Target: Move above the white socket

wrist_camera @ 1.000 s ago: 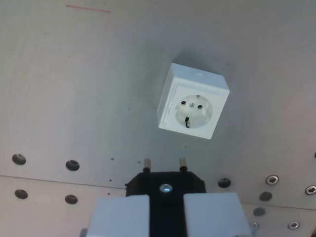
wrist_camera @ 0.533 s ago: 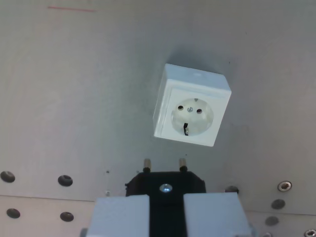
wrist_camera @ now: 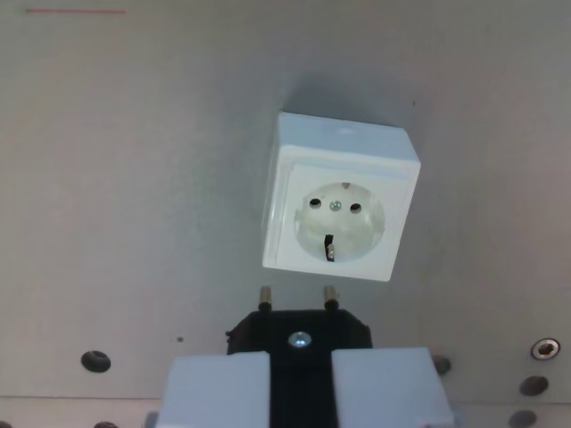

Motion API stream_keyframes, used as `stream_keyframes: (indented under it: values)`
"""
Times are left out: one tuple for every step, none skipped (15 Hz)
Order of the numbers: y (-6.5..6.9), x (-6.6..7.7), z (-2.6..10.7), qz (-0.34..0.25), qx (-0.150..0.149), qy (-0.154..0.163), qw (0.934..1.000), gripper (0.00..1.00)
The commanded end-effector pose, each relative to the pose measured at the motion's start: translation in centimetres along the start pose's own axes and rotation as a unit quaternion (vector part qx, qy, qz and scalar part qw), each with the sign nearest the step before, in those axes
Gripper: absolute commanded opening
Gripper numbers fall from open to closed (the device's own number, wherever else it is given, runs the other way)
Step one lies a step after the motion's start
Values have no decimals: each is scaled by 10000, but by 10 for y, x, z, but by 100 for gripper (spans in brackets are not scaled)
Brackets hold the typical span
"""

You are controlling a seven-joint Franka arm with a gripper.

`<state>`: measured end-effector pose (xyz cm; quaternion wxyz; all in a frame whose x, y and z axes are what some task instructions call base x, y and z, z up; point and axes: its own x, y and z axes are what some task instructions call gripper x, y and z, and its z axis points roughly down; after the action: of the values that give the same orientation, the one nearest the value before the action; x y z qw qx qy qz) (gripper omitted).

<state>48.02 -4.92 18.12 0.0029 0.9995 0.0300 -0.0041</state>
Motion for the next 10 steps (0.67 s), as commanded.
stream_keyframes:
  values:
    - [5,-6,16,529,-144,510,9972,0]
    - [6,-7,22,559,-145,516,9970,0]
    - [7,-9,26,579,-147,526,9968,0]
    - [8,-10,30,600,-144,517,9967,0]
    - [9,-11,34,618,-143,519,9966,0]
    - [10,-12,38,641,-142,522,9965,0]
    - [11,-14,41,665,-140,522,9963,0]
    - [12,-15,45,685,-140,531,9961,0]
    - [12,-16,48,694,-141,540,9960,0]
    - [13,-17,51,696,-141,544,9960,0]
